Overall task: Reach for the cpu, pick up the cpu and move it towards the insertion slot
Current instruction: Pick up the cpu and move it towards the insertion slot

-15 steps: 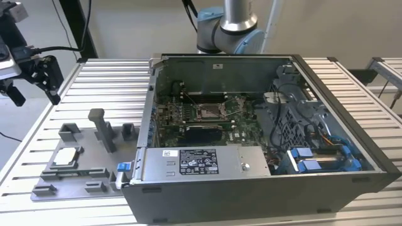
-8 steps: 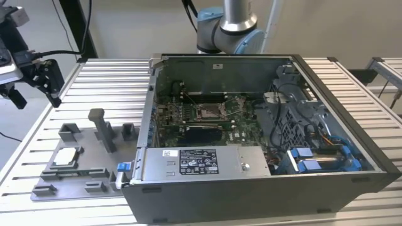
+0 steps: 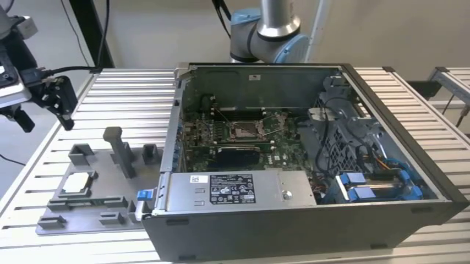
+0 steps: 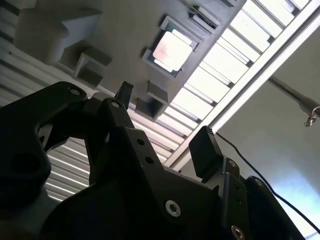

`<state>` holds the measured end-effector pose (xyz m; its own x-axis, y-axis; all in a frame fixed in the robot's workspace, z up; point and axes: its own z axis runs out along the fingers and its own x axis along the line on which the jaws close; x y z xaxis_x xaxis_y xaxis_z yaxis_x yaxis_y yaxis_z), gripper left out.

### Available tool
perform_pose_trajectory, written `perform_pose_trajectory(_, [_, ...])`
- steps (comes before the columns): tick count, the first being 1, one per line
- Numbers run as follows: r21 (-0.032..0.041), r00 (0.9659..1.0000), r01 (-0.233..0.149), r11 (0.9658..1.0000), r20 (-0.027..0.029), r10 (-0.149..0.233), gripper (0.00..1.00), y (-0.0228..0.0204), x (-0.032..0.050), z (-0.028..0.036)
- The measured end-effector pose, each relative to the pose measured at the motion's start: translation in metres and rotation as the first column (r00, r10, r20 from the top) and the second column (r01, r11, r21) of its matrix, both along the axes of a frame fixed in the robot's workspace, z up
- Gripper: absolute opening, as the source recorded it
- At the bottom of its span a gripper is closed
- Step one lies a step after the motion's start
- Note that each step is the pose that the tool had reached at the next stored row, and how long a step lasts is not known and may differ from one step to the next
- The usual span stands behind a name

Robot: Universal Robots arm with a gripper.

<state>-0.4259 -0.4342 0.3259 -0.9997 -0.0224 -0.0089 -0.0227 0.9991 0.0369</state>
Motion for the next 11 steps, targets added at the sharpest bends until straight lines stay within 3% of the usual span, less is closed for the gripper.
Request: perform_pose_trajectory(11, [0.0000,1.0000,0.000,1.0000,0.0000,0.000,1.00,0.0002,0.0000,-0.0159])
